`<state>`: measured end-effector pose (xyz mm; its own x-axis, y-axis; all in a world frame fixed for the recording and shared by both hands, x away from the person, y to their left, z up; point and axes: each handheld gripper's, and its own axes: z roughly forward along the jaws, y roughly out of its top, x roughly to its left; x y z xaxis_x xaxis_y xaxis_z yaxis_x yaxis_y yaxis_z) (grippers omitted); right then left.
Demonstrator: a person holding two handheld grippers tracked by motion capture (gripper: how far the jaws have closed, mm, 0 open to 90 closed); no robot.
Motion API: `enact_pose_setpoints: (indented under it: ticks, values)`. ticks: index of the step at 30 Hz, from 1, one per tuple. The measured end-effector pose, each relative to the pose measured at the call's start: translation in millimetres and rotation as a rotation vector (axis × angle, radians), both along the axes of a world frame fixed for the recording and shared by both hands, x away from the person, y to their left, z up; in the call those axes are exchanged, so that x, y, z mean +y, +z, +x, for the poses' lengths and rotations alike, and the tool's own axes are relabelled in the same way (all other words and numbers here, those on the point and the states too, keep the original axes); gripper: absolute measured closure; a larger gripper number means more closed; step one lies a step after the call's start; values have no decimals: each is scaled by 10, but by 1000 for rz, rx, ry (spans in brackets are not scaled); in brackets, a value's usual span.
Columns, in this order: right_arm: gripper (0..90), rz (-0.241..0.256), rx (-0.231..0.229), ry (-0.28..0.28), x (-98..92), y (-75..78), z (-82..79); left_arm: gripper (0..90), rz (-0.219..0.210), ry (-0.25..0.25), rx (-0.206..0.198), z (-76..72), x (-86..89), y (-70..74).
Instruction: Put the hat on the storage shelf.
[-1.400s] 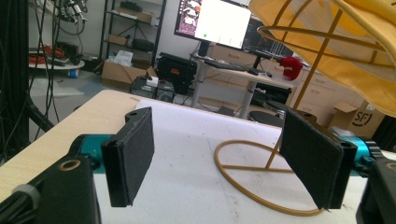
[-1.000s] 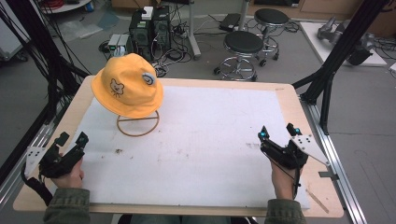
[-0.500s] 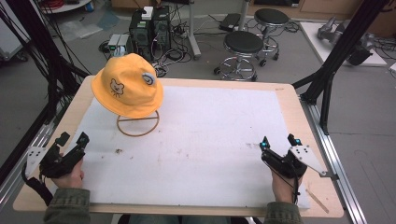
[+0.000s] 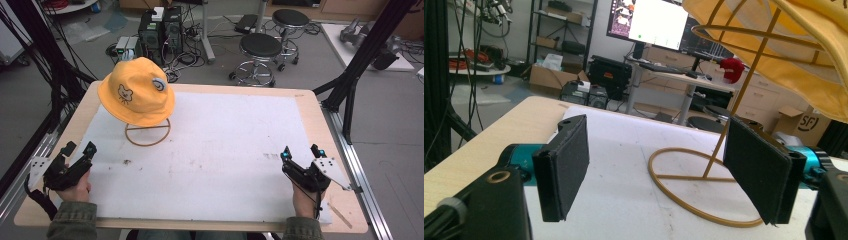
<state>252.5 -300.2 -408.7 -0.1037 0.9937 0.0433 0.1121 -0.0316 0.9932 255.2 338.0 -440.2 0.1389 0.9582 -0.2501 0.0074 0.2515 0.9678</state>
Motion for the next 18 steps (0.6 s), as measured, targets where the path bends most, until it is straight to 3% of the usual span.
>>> enact_pose_setpoints:
  ticks: [18]
  values:
    - [114,-19,35,18,19,-58,54,266,-3,3,9,4,15,-8]
